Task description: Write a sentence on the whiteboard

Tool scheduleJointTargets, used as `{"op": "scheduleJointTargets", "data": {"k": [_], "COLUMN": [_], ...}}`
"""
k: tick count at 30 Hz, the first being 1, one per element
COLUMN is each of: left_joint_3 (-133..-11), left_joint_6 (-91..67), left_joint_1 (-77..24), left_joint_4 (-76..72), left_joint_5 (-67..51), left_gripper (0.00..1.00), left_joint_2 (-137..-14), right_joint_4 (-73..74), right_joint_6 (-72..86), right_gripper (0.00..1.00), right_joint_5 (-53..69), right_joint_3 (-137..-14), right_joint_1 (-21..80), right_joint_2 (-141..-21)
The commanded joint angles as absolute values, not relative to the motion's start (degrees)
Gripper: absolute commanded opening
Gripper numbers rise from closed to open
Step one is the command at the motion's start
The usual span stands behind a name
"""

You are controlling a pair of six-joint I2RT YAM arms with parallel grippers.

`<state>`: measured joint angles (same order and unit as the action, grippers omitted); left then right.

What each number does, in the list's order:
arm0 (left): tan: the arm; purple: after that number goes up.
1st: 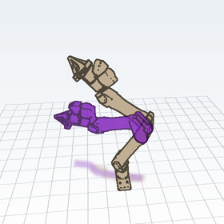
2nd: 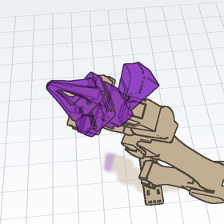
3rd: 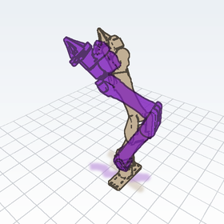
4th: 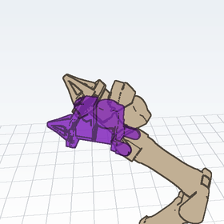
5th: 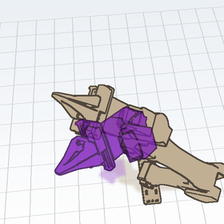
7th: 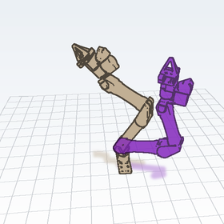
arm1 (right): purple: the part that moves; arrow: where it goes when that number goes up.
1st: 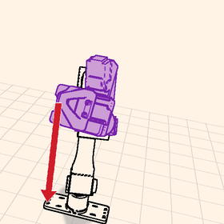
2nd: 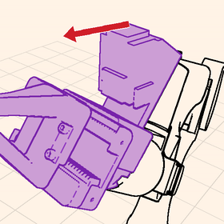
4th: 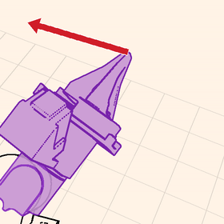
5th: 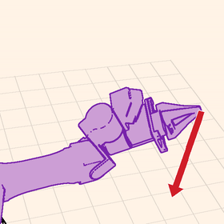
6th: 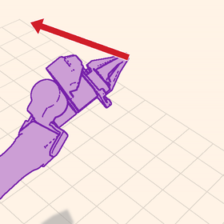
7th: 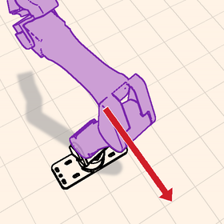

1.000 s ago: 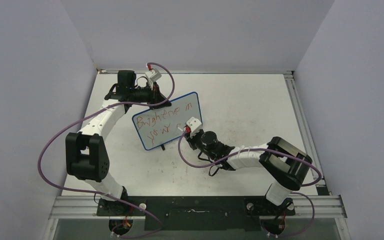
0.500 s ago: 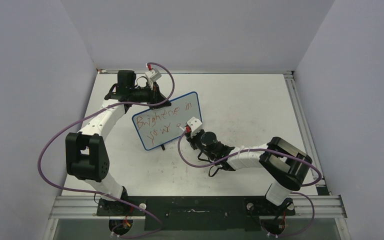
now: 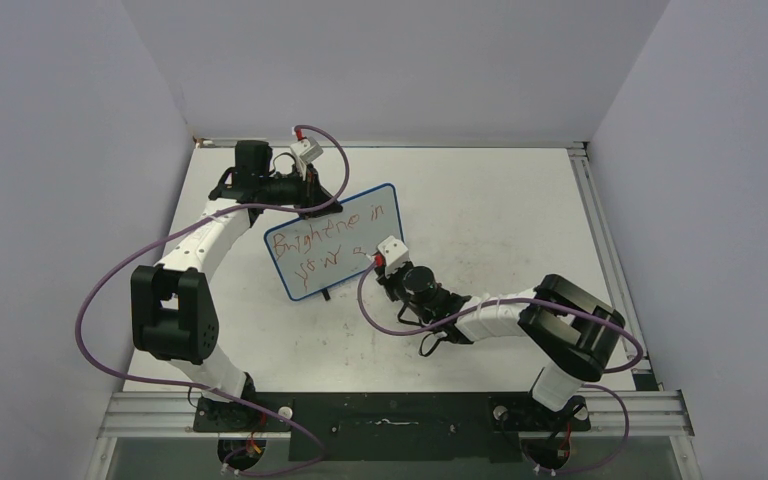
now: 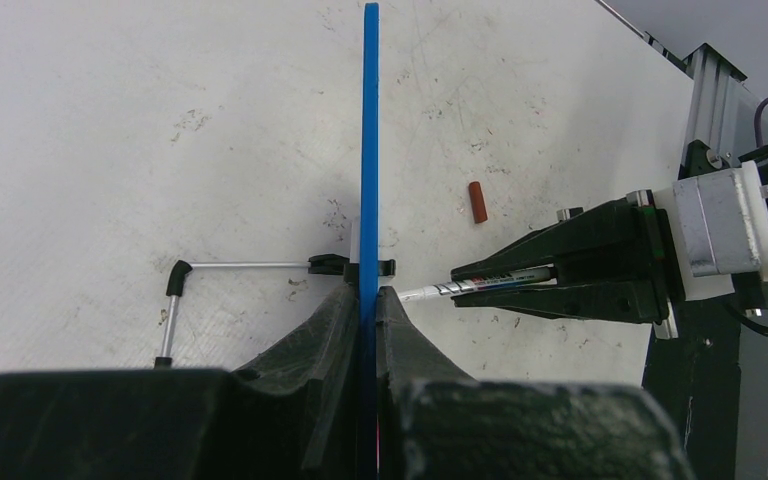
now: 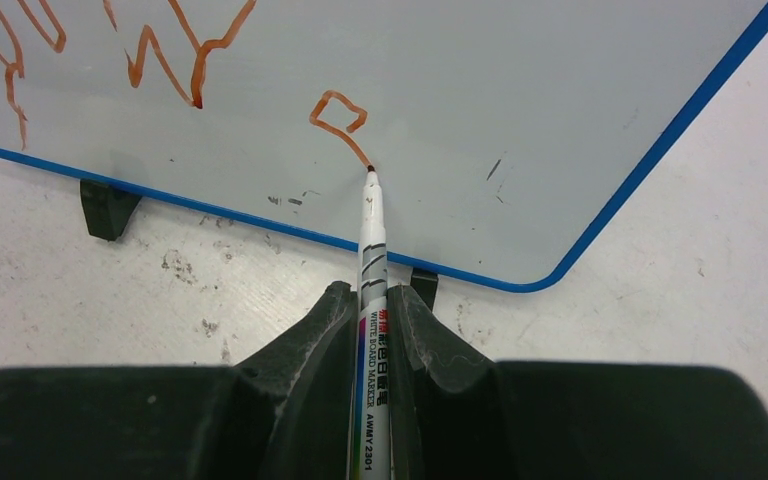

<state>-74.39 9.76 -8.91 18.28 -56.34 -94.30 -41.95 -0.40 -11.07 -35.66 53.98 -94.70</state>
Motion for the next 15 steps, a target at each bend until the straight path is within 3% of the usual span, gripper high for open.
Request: {"op": "scheduleJointTargets", "data": {"k": [1, 15], "left_joint_3": [-71.9, -71.5], "left_joint_6": [10.4, 10.0], "left_joint_1": [-9.9, -9.9], "left_joint_4": [27.1, 26.6], "left_joint_5": [-56.6, -56.5], "left_gripper": [0.00, 0.00], "left_joint_2": [-94.0, -93.4], "right_joint_4": [-44.7, -44.5], "right_joint_6": [-0.6, -0.5], "right_gripper": [0.05, 0.05], "right_joint_5": [-11.8, -11.0], "right_joint_3": [-34.9, -35.3], "right_joint_1": [53.8, 54.3], "right_joint_2": [-90.9, -88.6]}}
